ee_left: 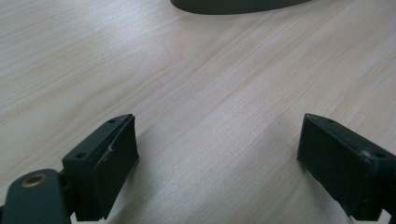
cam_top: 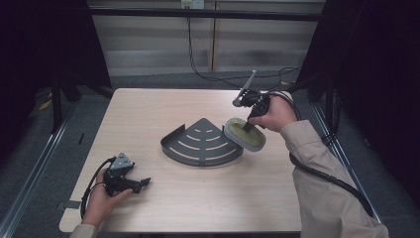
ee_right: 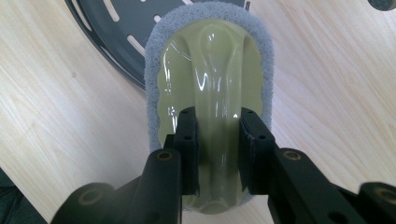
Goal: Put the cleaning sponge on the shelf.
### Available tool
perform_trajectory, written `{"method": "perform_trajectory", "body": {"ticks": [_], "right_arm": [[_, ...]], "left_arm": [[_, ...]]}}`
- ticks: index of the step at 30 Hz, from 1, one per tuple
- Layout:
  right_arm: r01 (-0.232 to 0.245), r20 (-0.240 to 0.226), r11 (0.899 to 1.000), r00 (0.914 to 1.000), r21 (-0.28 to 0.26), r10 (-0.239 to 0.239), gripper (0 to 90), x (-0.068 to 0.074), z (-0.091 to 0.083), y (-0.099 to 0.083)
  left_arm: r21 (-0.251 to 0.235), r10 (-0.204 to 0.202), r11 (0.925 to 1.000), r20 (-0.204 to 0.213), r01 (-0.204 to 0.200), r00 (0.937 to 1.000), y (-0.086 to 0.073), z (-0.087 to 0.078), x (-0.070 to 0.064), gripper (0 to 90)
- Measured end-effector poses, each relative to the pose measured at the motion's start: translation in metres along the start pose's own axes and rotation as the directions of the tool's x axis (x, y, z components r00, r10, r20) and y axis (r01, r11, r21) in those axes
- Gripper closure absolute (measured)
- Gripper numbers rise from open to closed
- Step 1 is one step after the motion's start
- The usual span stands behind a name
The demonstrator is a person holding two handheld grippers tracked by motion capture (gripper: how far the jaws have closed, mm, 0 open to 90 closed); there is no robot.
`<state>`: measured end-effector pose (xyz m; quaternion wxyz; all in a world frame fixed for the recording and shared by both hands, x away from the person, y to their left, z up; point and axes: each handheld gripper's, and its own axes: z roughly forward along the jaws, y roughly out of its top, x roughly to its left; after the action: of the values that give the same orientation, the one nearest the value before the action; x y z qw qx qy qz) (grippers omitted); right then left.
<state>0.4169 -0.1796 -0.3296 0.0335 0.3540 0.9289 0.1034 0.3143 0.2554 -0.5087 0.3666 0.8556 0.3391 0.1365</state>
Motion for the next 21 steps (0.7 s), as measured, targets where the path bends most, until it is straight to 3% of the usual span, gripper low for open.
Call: {"method": "perform_trajectory", "body": {"ticks": [21], "right_arm": [[-0.066, -0.004, 0.998, 0.9978, -0.011, 0.066, 71.7, -0.001, 0.002, 0.019]], "left_arm": [[0.000, -0.002, 1.0000, 0.004, 0.002, 1.0000, 0.000, 0.000, 0.000, 11.2]]}}
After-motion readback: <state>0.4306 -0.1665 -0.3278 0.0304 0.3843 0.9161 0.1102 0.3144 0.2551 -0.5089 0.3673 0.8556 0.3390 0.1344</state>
